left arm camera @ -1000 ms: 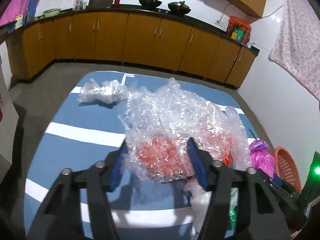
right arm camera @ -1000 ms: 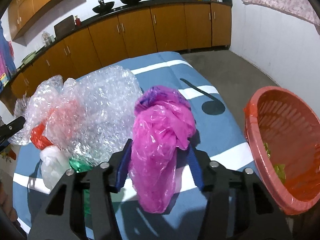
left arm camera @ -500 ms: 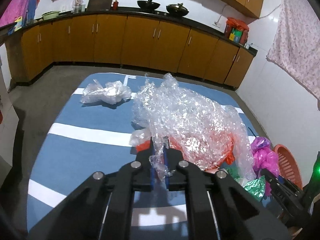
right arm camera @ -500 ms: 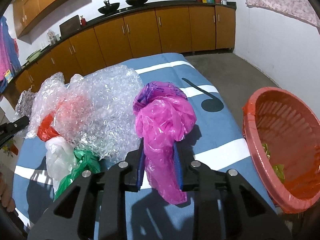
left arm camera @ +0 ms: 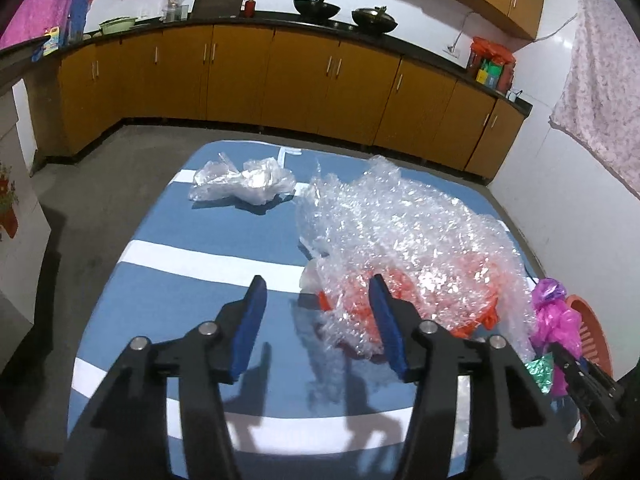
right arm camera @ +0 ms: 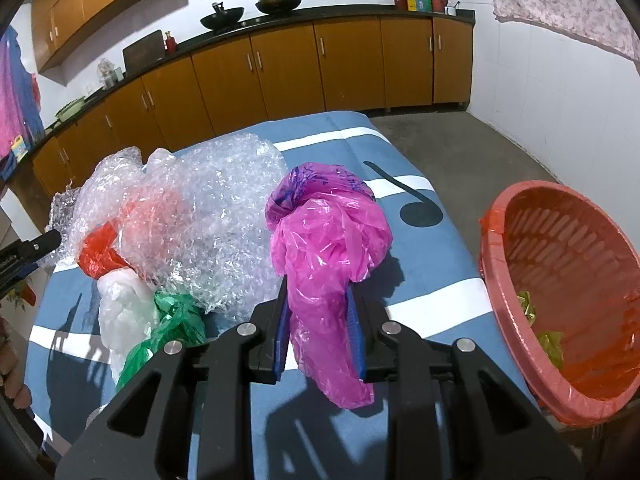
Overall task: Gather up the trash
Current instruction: 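Lift the bubble wrap with the left tool toward the basket, then drop the bubble wrap and pink bag into the basket, opening both tools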
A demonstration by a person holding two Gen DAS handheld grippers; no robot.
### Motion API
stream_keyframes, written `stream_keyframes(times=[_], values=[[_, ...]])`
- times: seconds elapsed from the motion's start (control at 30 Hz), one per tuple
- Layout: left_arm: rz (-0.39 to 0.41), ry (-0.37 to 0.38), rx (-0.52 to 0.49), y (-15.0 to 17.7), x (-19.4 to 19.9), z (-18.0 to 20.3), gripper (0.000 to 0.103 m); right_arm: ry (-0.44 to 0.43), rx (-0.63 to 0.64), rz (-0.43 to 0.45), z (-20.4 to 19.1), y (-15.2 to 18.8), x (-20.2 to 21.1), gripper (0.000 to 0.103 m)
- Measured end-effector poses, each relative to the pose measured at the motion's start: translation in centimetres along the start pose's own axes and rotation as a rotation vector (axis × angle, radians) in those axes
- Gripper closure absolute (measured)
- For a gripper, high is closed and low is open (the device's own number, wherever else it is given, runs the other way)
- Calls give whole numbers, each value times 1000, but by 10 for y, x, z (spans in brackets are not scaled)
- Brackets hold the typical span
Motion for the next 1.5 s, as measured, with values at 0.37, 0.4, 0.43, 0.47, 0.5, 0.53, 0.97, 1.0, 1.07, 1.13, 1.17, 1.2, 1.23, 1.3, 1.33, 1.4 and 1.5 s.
stream_keyframes(times=[0.37,0.4,0.43,0.47,0.5,0.53,0.97,1.0,1.07,1.13,1.17,1.2,1.23,1.3,1.33,1.4,1.5], values=[[-29,88,5,-6,-12,18,96,1,18,14,0,-3,6,77],[-22,88,-2,-6,-10,20,97,2,20,18,0,-4,8,77],[-9,87,-14,-8,-7,22,97,2,23,24,0,-5,10,78],[1,89,-23,-9,-3,24,97,3,25,29,0,-6,11,78],[10,92,-29,-11,0,26,98,3,25,37,1,-8,14,78],[20,93,-38,-13,4,28,98,3,23,43,2,-10,17,78],[173,163,-93,-58,65,56,99,8,14,112,13,-27,49,78],[182,170,-97,-62,69,59,99,9,13,115,13,-27,51,78],[204,185,-108,-68,79,65,99,9,13,120,14,-28,55,78],[220,200,-116,-74,87,71,99,10,12,128,16,-30,59,78],[230,210,-121,-77,92,75,99,10,11,132,18,-31,61,78],[235,218,-124,-79,96,78,99,11,10,135,18,-31,63,78],[242,229,-126,-82,100,82,99,12,9,140,20,-32,65,78],[252,251,-132,-85,108,90,99,18,5,149,24,-34,70,78],[257,264,-135,-87,112,96,99,21,3,153,25,-35,72,78],[259,292,-138,-89,118,105,99,29,0,161,30,-36,77,78],[255,350,-144,-89,125,124,99,50,-4,171,39,-38,85,78]])
Point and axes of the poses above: each gripper's, at about its wrist camera, not at the fingertips, and x roughly against the way its jaws point, z to its right, y to its underside, the point moved 3 cm from there along -x, roughly the way its jaws point, and after that the axes turned 14 degrees about z, right-handed, at the moved point
